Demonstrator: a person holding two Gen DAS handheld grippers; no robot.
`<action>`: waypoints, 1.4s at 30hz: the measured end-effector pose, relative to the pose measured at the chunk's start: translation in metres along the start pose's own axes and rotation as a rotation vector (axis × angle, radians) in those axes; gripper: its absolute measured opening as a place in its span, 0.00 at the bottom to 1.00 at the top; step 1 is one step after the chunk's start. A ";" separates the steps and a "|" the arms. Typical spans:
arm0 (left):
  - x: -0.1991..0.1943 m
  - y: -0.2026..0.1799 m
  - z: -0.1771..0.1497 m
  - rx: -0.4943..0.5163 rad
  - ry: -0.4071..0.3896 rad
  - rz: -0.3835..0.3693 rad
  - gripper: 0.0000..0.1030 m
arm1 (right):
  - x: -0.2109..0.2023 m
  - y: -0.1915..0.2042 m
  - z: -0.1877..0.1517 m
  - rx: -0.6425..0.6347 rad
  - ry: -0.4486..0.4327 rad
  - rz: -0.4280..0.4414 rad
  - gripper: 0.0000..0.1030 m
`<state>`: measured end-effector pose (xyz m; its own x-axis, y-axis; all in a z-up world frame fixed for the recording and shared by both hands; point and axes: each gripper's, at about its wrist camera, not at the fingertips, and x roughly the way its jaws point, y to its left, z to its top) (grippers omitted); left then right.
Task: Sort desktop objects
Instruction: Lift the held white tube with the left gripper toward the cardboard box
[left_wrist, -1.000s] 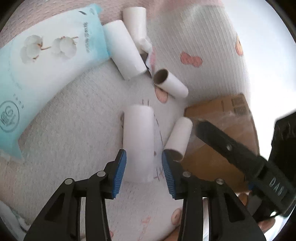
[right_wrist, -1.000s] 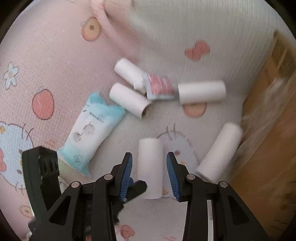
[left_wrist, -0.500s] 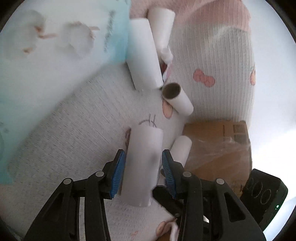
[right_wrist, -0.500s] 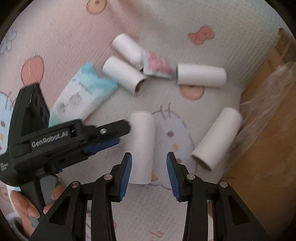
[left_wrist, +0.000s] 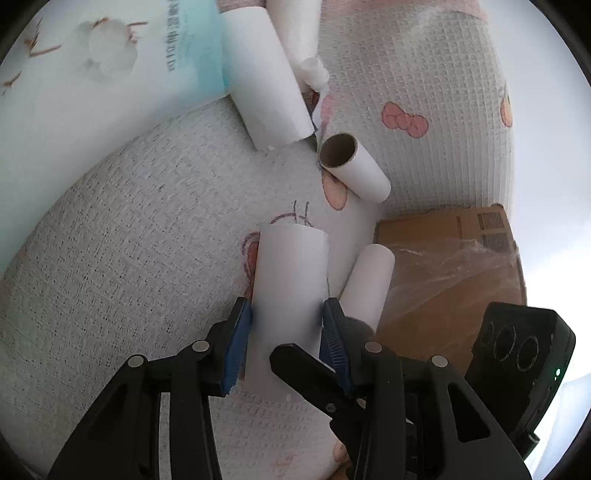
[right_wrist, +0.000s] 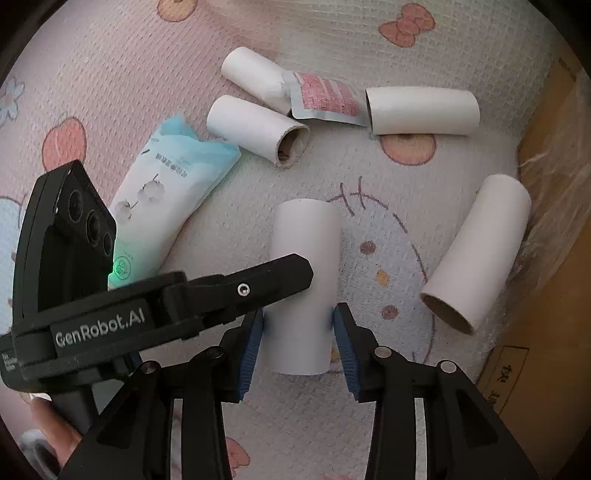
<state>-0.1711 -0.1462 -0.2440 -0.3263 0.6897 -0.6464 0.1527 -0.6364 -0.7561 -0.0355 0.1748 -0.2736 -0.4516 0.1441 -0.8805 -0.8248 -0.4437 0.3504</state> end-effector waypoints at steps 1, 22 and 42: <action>0.000 -0.001 -0.001 0.009 -0.003 0.005 0.42 | 0.001 -0.002 0.000 0.007 -0.001 0.009 0.37; -0.069 -0.072 -0.053 0.378 -0.187 -0.001 0.42 | -0.063 0.013 -0.033 -0.066 -0.223 0.021 0.38; -0.126 -0.188 -0.079 0.666 -0.308 0.023 0.42 | -0.166 0.035 -0.062 -0.148 -0.538 0.007 0.38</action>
<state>-0.0847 -0.0859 -0.0282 -0.5923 0.6077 -0.5290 -0.4046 -0.7921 -0.4570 0.0319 0.0801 -0.1347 -0.5986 0.5548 -0.5778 -0.7823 -0.5601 0.2725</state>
